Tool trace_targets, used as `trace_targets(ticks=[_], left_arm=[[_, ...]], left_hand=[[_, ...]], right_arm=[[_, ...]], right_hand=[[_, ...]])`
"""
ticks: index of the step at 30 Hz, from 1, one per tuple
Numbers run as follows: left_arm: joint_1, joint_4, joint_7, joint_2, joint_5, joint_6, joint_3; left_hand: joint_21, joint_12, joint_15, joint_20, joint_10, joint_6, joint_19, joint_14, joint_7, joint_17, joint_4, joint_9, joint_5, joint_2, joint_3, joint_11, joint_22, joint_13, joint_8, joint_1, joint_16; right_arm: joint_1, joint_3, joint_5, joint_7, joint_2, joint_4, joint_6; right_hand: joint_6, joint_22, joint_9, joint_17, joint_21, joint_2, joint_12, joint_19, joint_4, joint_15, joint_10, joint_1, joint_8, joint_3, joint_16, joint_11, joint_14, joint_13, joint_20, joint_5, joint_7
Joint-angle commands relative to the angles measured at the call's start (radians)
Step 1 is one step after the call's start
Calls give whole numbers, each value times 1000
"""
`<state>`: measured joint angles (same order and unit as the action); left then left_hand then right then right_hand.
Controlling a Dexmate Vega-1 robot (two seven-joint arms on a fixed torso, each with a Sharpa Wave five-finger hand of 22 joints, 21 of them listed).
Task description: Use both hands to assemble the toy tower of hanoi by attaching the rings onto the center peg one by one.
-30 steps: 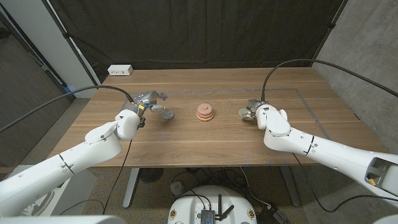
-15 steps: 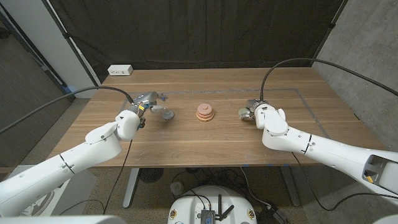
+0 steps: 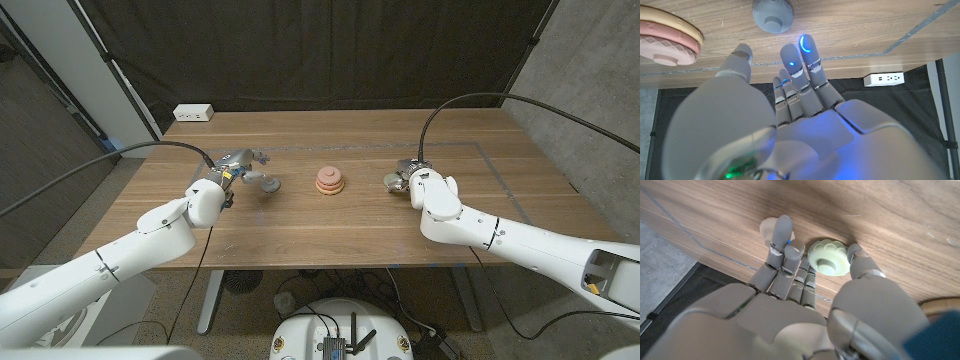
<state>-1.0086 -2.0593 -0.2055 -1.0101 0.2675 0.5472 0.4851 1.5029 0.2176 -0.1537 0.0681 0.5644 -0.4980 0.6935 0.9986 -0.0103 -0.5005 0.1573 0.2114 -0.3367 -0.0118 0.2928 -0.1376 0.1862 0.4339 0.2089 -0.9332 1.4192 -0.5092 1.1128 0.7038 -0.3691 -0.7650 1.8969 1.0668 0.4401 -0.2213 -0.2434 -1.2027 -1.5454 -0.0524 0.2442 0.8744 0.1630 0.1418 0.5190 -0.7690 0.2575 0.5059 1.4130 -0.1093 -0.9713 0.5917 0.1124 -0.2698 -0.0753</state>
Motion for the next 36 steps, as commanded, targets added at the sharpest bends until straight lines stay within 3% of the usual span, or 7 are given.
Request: trace_targets(ticks=[1, 9, 15, 36], left_arm=[[-12, -12, -10, -6, -7, 7, -11], [-14, -18, -8, -12, -8, 13, -13], [-14, -21, -11, -13, -8, 14, -15], [-16, -14, -26, -6, -16, 3, -22]], left_hand=[[-2, -2, -65, 134, 6, -6, 11, 4, -2, -2, -2, 4, -6, 2, 4, 3, 1, 1, 0, 5, 0], [-3, -2, -65, 134, 9, -8, 11, 5, -2, -3, -2, 4, -6, 4, 6, 2, 1, 1, 1, 6, 1], [-3, 0, -65, 134, 12, -11, 12, 5, -2, -3, -2, 4, -7, 5, 7, 4, 1, 2, 1, 7, 1], [-6, 0, -65, 134, 19, -18, 14, 6, -6, -5, -1, 5, -7, 7, 12, 3, 1, 2, 2, 10, 2]], right_arm=[[-17, -2, 7, 57, 6, -4, 0], [-28, -10, 7, 80, 5, -5, -8], [-26, -7, 17, 80, 4, -4, -8], [-49, -53, -3, 83, -20, 38, -30]], right_hand=[[30, -7, -2, -16, -5, 10, 14, 20, -2, 76, 44, -8, 13, 1, 23, -20, -32, 8, 102, 2, -27], [87, -15, 1, -23, -7, 19, 24, 50, -6, 75, 100, -7, 33, 5, 53, -38, -67, 19, 103, 1, -74], [116, -18, 3, -25, -5, 22, 22, 57, -7, 75, 121, -4, 42, 7, 66, -68, -78, 18, 103, 0, -52], [153, -37, 4, -27, -11, 43, 15, 89, -9, 75, 165, -2, 53, 19, 98, -71, -116, 16, 103, -9, -54]])
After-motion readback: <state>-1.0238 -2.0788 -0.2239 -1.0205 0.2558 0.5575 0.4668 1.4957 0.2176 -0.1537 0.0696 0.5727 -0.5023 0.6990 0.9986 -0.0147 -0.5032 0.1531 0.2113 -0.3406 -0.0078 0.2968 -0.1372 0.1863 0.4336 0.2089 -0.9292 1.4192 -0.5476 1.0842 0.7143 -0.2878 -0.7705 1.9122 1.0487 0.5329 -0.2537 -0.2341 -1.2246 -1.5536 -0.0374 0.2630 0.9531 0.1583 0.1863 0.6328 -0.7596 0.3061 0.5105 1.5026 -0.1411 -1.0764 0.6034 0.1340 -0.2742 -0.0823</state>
